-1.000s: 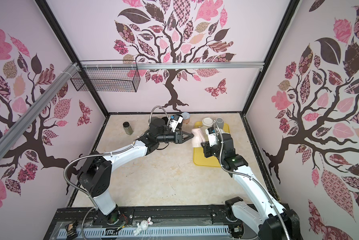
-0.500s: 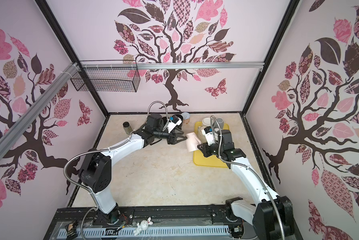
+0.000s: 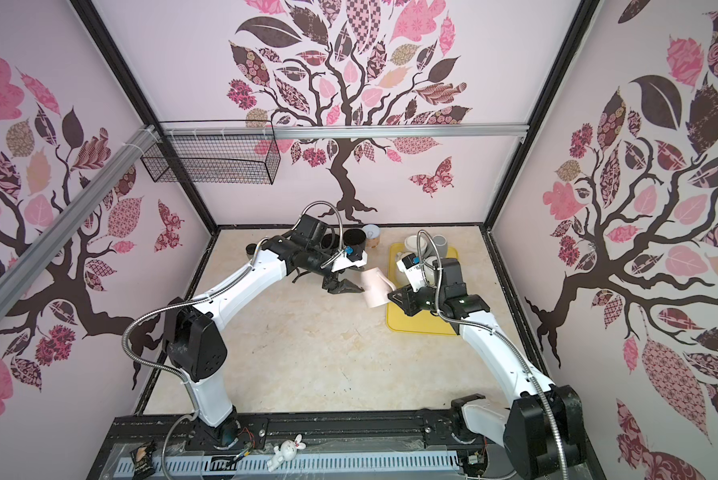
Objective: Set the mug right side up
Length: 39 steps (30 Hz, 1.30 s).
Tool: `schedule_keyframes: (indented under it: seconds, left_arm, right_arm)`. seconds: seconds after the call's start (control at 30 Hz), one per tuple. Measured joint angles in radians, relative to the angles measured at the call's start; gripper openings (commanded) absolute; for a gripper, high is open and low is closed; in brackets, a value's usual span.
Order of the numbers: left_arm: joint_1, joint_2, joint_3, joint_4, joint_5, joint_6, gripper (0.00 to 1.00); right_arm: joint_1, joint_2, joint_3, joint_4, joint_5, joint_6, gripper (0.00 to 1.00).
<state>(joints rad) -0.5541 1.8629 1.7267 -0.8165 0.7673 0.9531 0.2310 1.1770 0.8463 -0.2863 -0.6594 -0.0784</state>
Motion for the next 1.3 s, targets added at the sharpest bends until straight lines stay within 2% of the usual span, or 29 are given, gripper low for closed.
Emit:
schedule_keyframes:
  seconds: [0.23, 0.5, 0.8, 1.0, 1.1, 1.3]
  left_arm:
    - [-0.023, 0.063, 0.092, -0.145, -0.022, 0.095, 0.65]
    - [-0.06, 0.106, 0.126, -0.206, -0.005, 0.103, 0.64]
    - [-0.068, 0.157, 0.153, -0.253, 0.046, 0.094, 0.48]
    - [-0.067, 0.17, 0.157, -0.263, 0.06, 0.091, 0.36]
    - [-0.068, 0.179, 0.157, -0.266, 0.066, 0.09, 0.37]
    - [-0.068, 0.182, 0.157, -0.271, 0.089, 0.076, 0.52]
  right_arm:
    - [0.086, 0.03, 0.015, -0.044, 0.01, -0.048, 0.0]
    - [0.134, 0.031, 0.015, -0.048, 0.011, -0.061, 0.0]
    - [0.142, 0.03, 0.008, -0.066, -0.018, -0.05, 0.0]
    - [0.142, 0.025, -0.04, 0.018, -0.026, -0.018, 0.0]
    - [0.145, 0.008, -0.075, 0.062, -0.019, -0.002, 0.0]
    - [0.146, -0.034, -0.106, 0.113, 0.005, 0.003, 0.0]
